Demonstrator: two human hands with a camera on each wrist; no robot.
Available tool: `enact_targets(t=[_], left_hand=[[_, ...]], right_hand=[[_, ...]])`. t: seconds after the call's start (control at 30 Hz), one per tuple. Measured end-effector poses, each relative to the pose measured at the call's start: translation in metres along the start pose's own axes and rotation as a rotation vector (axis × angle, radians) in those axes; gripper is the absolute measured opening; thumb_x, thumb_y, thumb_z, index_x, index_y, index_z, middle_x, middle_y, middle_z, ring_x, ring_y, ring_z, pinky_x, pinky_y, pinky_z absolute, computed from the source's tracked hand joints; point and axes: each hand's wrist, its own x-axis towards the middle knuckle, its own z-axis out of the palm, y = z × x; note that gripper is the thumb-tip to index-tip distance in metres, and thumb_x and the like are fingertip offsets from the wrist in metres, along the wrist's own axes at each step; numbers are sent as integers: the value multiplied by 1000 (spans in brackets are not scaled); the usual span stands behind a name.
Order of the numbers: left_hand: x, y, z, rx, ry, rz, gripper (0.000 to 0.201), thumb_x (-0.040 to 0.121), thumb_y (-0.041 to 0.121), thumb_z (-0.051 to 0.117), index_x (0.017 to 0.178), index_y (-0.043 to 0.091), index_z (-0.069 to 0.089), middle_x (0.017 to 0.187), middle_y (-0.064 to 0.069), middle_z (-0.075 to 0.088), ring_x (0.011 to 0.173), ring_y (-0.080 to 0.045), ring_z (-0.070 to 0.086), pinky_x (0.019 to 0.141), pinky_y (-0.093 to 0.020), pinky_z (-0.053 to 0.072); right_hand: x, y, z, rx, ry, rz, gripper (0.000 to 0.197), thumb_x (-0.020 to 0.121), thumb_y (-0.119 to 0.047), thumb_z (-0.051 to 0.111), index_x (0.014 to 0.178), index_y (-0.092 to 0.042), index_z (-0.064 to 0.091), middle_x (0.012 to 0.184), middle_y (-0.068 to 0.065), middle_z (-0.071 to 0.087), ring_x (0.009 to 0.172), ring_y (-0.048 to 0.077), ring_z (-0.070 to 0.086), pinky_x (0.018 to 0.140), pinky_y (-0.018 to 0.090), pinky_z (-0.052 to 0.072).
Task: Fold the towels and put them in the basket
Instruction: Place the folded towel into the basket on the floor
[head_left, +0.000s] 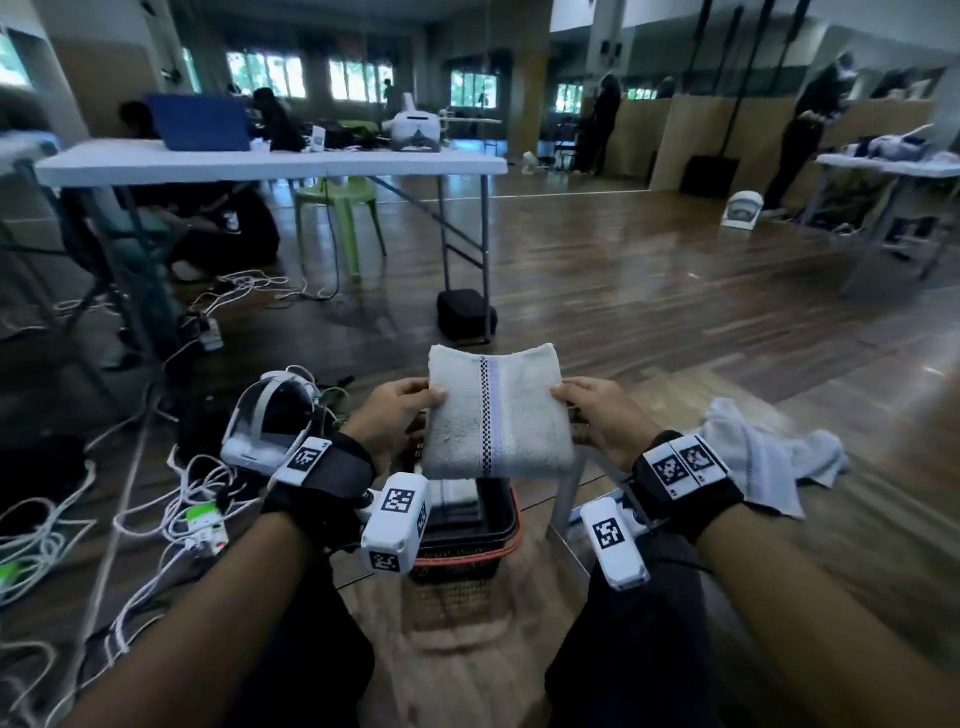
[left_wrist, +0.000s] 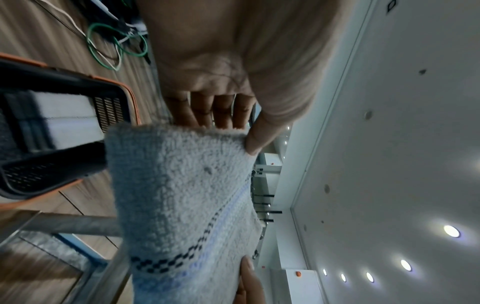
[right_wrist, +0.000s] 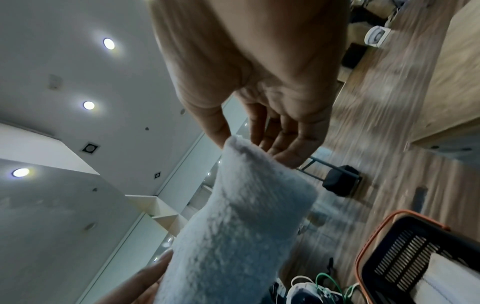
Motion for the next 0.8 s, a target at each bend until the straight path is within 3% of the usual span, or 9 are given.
enact_targets(t=[0.07,0.17,0.23,0.37,0.53,0.63,0.7,0.8], left_hand=[[7,-8,-12,-14,44,-21,9,90,7,57,98,8,60,66,0,61,45,-7,49,40,-15,35],[21,-22,-23,-35,80,-63,13,91,6,54,104,6,57,74,-4,58,39,-1,52,37,-11,37],[33,-38,-28,-47,89,-109,9,92,5,52,100,7,57,69,-2,58,39,-1,51,36,-10,37],[60,-85,-40,-13,115,-244,8,92,5,52,92,11,58,73,-4,58,41,-3,52,37,-12,39],[108,-143,-58,109,139,-432,22,92,3,53,72,12,55,41,9,57,32,-3,47,34,-12,34],[147,-179,-67,216,155,-486,28,90,2,54,64,12,53,33,11,51,40,-7,50,38,-12,38],[175,-202,-73,293,169,-526,27,89,7,57,65,16,51,31,12,50,53,-13,49,45,-15,41],[223,-238,-82,377,179,-585,26,88,10,60,64,15,51,51,1,58,63,-20,51,61,-24,46]], right_hand=[[16,7,11,1,-23,10,15,93,-10,51,104,-4,59,73,3,59,48,6,55,38,19,41],[37,23,24,6,-58,56,9,94,-14,51,96,-12,59,79,3,61,61,12,57,44,23,46],[51,39,30,-8,-65,112,10,94,-16,50,99,-13,59,82,2,62,66,14,59,53,27,48],[80,80,43,-57,-72,277,10,94,-18,50,92,-14,59,78,3,59,65,16,55,56,25,45],[124,136,61,-93,-62,461,17,91,-14,52,75,-11,55,69,8,51,57,20,44,56,27,32],[158,167,71,-179,-58,535,19,88,-12,54,69,-10,54,64,7,50,53,19,43,53,26,33],[187,189,75,-247,-60,556,19,85,-14,57,66,-10,55,71,10,56,63,23,49,60,28,37],[235,222,82,-319,-71,575,17,83,-17,58,67,-14,57,88,12,61,84,27,55,74,33,44]])
